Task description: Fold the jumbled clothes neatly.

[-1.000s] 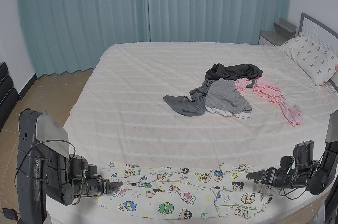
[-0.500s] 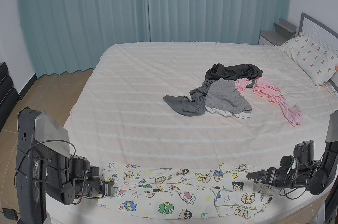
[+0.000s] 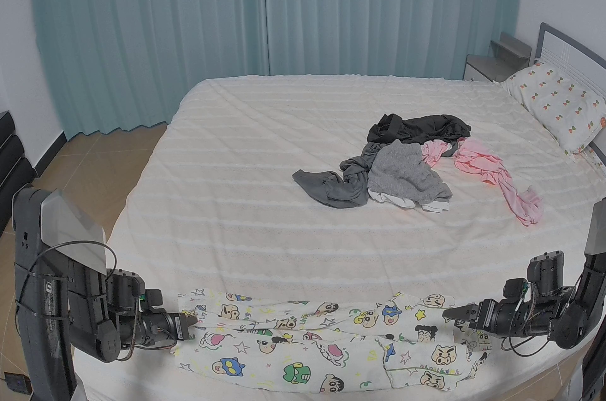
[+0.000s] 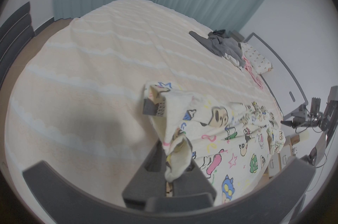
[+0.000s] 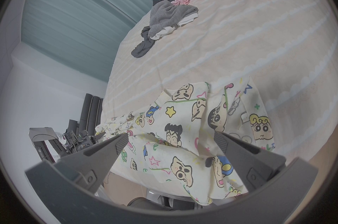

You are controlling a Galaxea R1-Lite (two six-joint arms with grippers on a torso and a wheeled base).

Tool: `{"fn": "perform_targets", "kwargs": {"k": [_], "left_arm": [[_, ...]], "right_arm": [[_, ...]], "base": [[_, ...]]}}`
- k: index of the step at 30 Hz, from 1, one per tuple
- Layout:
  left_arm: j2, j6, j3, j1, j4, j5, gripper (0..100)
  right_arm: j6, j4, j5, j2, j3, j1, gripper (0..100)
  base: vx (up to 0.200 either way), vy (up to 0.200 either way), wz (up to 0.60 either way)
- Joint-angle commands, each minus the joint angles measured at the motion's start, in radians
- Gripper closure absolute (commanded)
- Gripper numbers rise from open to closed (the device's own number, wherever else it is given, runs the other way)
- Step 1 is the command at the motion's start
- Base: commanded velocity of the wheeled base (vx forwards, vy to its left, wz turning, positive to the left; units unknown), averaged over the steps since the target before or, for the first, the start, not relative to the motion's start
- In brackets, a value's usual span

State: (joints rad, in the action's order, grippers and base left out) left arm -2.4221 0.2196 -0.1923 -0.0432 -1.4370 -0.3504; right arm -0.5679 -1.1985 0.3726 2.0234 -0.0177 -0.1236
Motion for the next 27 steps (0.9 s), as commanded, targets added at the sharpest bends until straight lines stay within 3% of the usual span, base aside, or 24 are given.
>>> {"fn": "perform_targets", "kwargs": {"k": [1,12,21,27], "left_arm": [[0.029,0.003,0.007,0.054,-0.020,-0.002,100],[0.064,0.004,0.007,0.166,-0.029,-0.047,100],[0.141,0.006,-0.058,0.387,0.001,-0.148,100],[0.166,0.006,-0.165,0.568,0.121,-0.217,100]], "right_arm": [[0.000,-0.001,0.000,0.000,0.016,0.001,0],[-0.001,-0.003,0.000,0.000,0.016,0.002,0],[-0.001,-0.001,0.000,0.001,0.016,0.009,0],[-0.001,0.000,0.000,0.001,0.016,0.009,0]], "base": [[0.000,0.000,0.00],[0.000,0.000,0.00],[0.000,0.000,0.00],[0.000,0.000,0.00]]}}
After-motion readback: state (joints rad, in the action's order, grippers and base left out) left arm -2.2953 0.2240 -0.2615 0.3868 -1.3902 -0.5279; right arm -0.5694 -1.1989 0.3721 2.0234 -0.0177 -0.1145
